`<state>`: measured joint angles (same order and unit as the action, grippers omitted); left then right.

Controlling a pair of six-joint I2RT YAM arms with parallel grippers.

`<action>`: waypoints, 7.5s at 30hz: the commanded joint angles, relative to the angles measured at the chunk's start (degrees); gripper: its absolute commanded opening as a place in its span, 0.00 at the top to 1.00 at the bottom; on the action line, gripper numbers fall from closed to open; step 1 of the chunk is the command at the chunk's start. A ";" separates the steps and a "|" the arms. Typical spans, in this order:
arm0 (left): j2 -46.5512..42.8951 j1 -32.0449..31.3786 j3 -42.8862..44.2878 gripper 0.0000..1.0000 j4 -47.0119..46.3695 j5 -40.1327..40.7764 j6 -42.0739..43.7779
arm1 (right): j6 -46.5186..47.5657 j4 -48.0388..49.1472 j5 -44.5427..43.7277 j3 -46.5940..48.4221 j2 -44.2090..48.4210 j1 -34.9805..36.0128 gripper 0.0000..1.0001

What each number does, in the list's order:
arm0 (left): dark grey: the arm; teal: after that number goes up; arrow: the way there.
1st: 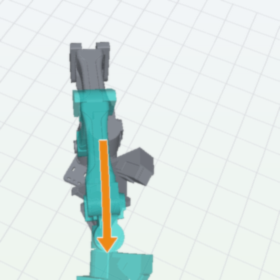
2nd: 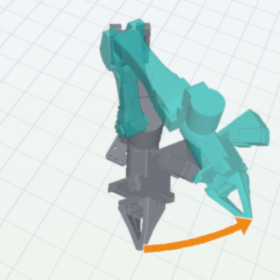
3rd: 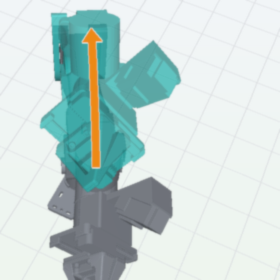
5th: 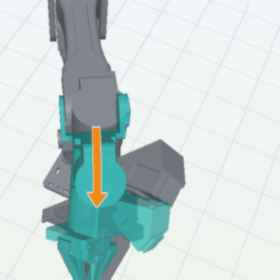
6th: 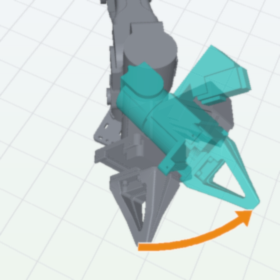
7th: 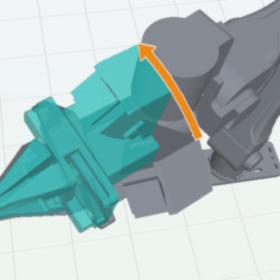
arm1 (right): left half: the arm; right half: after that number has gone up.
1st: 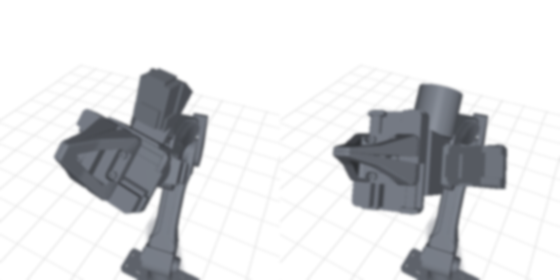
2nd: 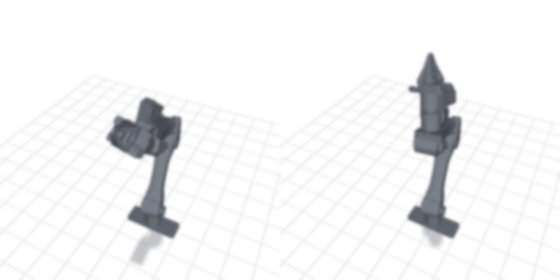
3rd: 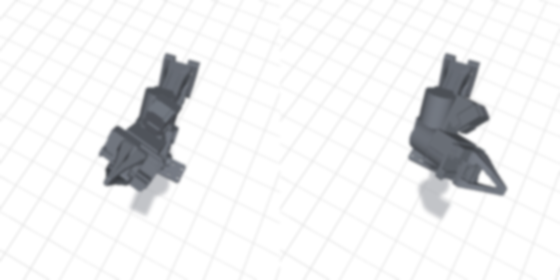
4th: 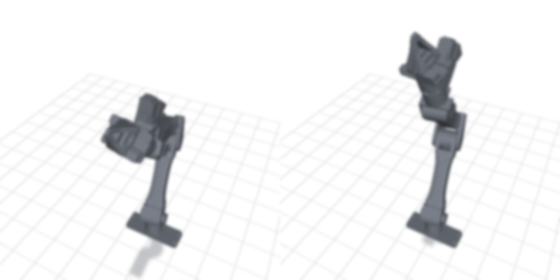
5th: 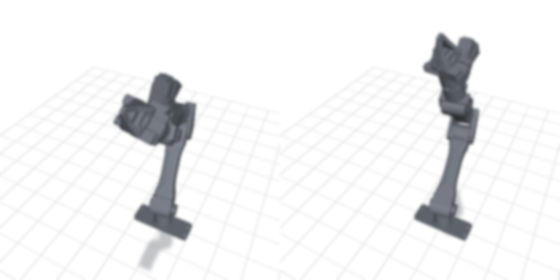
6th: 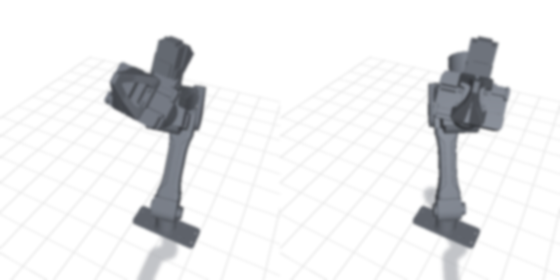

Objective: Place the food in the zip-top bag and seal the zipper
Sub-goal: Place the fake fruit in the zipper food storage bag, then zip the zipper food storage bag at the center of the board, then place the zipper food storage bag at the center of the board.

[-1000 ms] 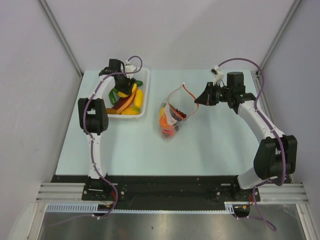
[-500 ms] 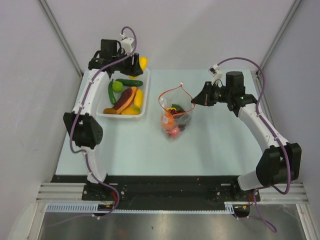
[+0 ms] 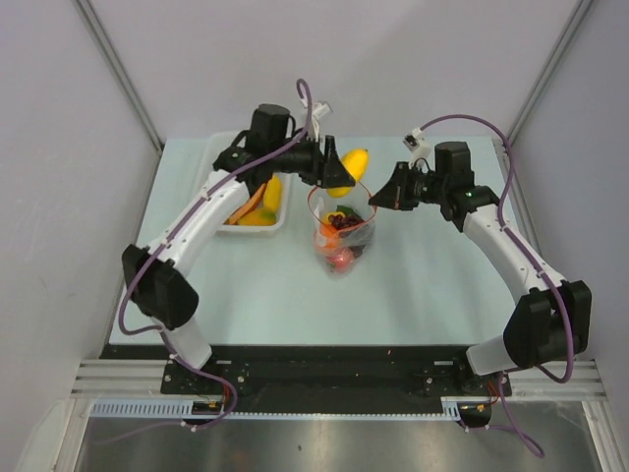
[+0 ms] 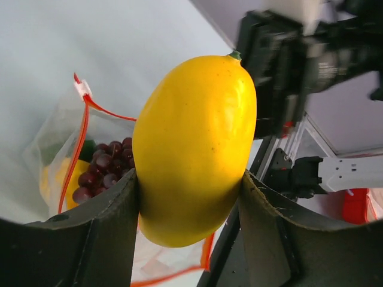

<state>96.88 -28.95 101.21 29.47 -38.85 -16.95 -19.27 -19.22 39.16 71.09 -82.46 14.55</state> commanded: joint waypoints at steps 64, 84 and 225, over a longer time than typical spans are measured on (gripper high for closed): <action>19.13 -5.77 19.02 0.47 19.13 5.63 7.97 | -1.47 14.21 -8.57 -10.18 11.26 6.90 1.00; 24.32 -8.48 37.39 1.00 40.37 -16.96 49.19 | 29.43 -1.43 10.76 -10.27 21.81 -8.92 0.26; 10.28 10.23 8.71 1.00 12.54 -1.22 60.54 | 42.28 24.52 3.46 -8.78 2.31 -11.30 1.00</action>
<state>112.20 -19.22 117.43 41.56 -39.09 41.06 16.12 6.09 42.24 59.42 -78.30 2.04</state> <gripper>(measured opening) 0.028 0.009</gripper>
